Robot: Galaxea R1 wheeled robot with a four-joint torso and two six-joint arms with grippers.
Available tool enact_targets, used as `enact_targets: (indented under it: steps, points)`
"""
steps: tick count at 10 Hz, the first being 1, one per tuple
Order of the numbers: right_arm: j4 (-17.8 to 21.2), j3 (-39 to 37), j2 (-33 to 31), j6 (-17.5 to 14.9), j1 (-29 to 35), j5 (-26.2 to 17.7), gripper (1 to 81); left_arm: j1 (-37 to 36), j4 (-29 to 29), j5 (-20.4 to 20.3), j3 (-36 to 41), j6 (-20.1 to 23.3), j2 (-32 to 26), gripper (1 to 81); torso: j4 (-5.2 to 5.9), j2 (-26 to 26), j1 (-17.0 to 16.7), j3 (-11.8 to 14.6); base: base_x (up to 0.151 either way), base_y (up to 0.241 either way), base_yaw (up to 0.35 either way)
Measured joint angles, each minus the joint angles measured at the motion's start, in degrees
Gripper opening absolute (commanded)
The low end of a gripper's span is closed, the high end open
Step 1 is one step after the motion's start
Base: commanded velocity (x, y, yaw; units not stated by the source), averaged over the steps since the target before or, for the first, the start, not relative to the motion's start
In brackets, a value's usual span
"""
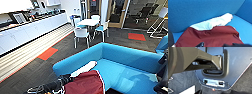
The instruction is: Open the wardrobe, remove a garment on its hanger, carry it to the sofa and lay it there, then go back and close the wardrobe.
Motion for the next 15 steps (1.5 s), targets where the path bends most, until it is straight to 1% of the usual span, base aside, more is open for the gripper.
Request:
enact_targets:
  steps: [2,4,5,6,7,9,10,13,15]
  points:
    - [0.0,0.0,0.0,0.0,0.0,0.0,81.1,1.7,0.4,-0.4,0.0,0.0,-1.5,81.1,0.0,0.0,0.0,0.0,0.0,0.0,0.0]
    - [0.0,0.0,0.0,0.0,0.0,0.0,81.1,6.5,0.7,-2.0,-0.5,0.0,-3.8,81.1,0.0,0.0,0.0,0.0,0.0,0.0,0.0]
    - [0.0,0.0,0.1,0.0,0.2,-0.1,81.1,9.7,1.1,-4.1,-0.5,0.0,-4.8,81.1,0.0,0.0,0.0,0.0,0.0,0.0,0.0]
    - [0.0,0.0,0.1,0.0,0.4,-0.1,81.1,13.3,2.1,-7.2,-0.5,0.0,-6.2,81.1,0.0,0.0,0.0,0.0,0.0,0.0,0.0]
    - [0.0,0.0,0.1,0.0,0.7,-0.3,81.1,17.2,3.9,-11.1,-0.5,0.0,-7.9,81.1,0.0,0.0,0.0,0.0,0.0,0.0,0.0]
    - [0.0,-0.1,0.1,0.0,1.0,-0.5,81.1,24.5,10.5,-20.1,-0.5,0.0,-11.6,81.1,0.0,0.0,0.0,0.0,0.0,0.0,0.0]
    - [0.0,-0.1,0.1,0.0,1.0,-0.7,81.1,28.0,13.8,-23.5,-0.8,0.0,-12.8,81.1,0.0,0.0,0.0,0.0,0.0,0.0,0.0]
    - [0.0,-0.6,0.1,0.0,1.0,-0.8,81.1,37.9,19.0,-28.8,-3.1,0.0,-13.2,81.1,0.0,-0.1,-0.1,0.0,0.0,0.0,0.0]
    - [0.0,-1.3,0.6,0.0,1.0,-0.9,81.1,42.6,20.3,-30.8,-6.3,0.0,-12.1,81.1,0.0,-0.1,-0.1,0.1,0.0,0.0,0.0]
